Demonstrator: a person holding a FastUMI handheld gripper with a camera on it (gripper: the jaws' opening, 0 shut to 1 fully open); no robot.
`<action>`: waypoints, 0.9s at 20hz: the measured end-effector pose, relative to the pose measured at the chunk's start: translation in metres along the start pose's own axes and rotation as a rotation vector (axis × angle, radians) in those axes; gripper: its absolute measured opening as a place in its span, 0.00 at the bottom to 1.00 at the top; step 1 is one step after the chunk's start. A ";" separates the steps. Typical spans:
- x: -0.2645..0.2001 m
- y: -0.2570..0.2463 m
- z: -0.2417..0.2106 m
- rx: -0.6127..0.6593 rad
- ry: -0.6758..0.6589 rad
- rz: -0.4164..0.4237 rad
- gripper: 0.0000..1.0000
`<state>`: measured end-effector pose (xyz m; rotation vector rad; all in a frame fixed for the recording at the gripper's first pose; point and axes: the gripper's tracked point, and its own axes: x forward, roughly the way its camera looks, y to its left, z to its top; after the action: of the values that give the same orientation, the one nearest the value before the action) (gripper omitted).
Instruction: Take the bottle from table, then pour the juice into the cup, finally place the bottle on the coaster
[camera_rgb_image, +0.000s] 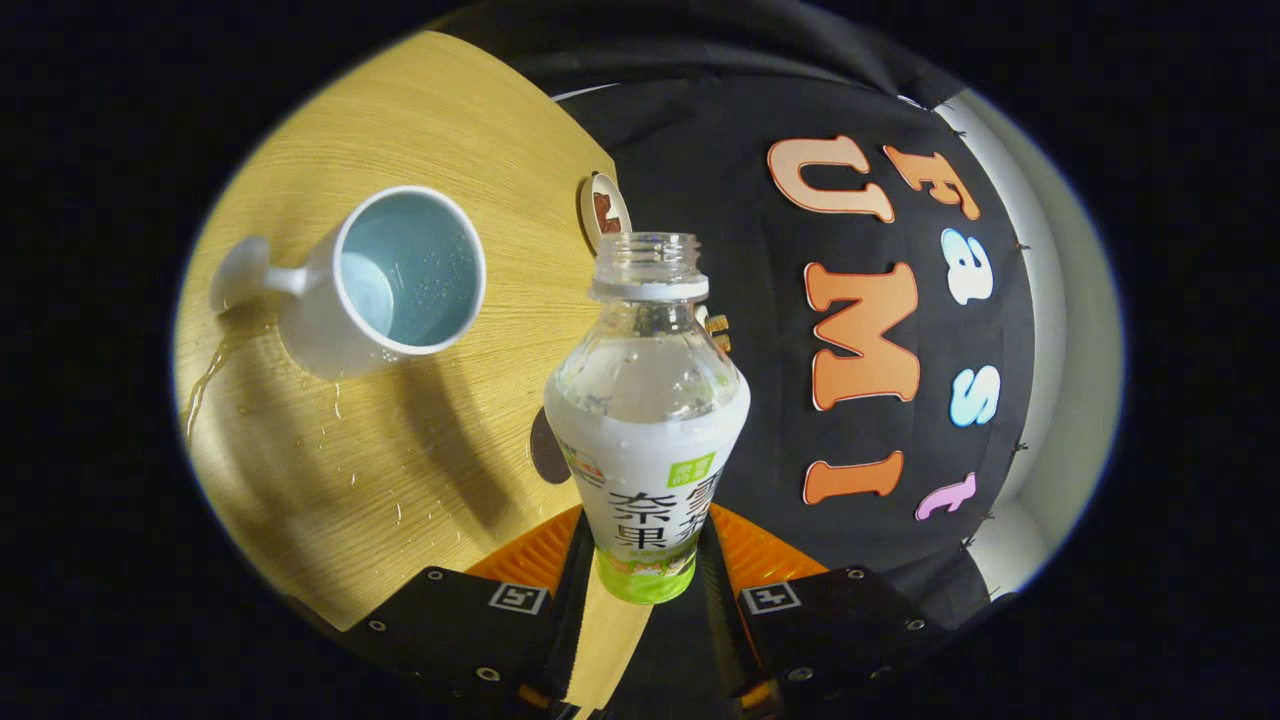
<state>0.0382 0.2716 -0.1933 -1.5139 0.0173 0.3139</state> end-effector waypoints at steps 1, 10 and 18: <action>0.000 0.000 0.002 -0.024 -0.009 -0.004 0.57; 0.011 -0.017 0.004 -0.225 -0.063 -0.049 0.56; 0.014 -0.016 0.000 -0.296 -0.051 -0.040 0.56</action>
<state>0.0555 0.2739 -0.1805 -1.7962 -0.1042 0.3331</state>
